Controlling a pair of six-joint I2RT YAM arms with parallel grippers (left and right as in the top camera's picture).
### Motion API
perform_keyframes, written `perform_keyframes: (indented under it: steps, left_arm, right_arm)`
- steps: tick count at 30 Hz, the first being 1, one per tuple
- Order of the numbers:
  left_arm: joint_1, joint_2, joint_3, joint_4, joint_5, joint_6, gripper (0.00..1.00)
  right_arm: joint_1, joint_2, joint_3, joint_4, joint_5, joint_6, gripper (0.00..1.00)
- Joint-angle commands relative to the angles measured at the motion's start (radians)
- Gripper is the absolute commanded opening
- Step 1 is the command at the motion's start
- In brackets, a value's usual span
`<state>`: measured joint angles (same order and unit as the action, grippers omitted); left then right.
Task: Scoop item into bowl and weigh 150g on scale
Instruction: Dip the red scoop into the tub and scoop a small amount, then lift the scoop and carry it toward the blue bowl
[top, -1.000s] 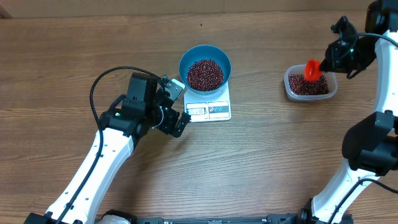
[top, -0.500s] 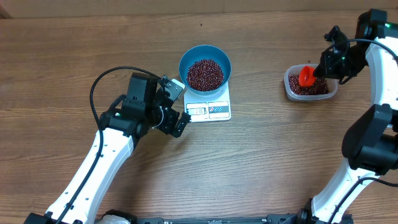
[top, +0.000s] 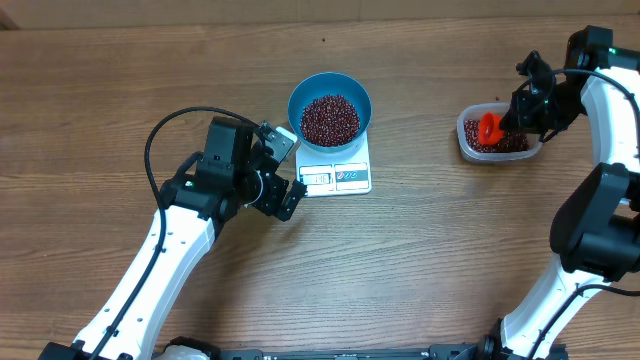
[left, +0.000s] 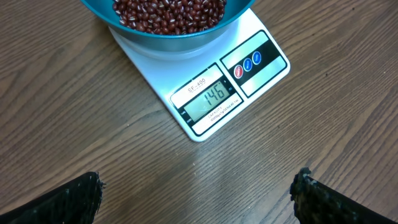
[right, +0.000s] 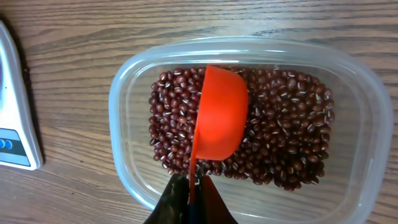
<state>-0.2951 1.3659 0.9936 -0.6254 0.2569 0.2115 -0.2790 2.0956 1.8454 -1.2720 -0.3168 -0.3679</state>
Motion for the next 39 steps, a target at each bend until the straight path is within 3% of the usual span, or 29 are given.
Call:
perform_keyframes:
  steps: [1,12,20,31,39]
  left_arm:
    - [0.000,0.007,-0.002,0.001,0.002,-0.010,0.99]
    - [0.000,0.007,-0.002,0.001,0.002,-0.010,1.00]
    - [0.000,0.007,-0.002,0.001,0.002,-0.010,1.00]
    - [0.000,0.007,-0.002,0.001,0.002,-0.010,1.00]
    - [0.000,0.007,-0.002,0.001,0.002,-0.010,1.00]
  right_arm:
    - [0.003,0.008,-0.007,0.002,-0.075,-0.007,0.04]
    - [-0.005,0.008,-0.006,-0.015,-0.149,-0.007,0.04]
    - [-0.110,0.007,0.014,-0.029,-0.308,-0.009,0.04]
    - [-0.291,0.007,0.014,-0.176,-0.605,-0.218,0.04]
    - [-0.294,0.007,0.014,-0.216,-0.654,-0.236,0.04]
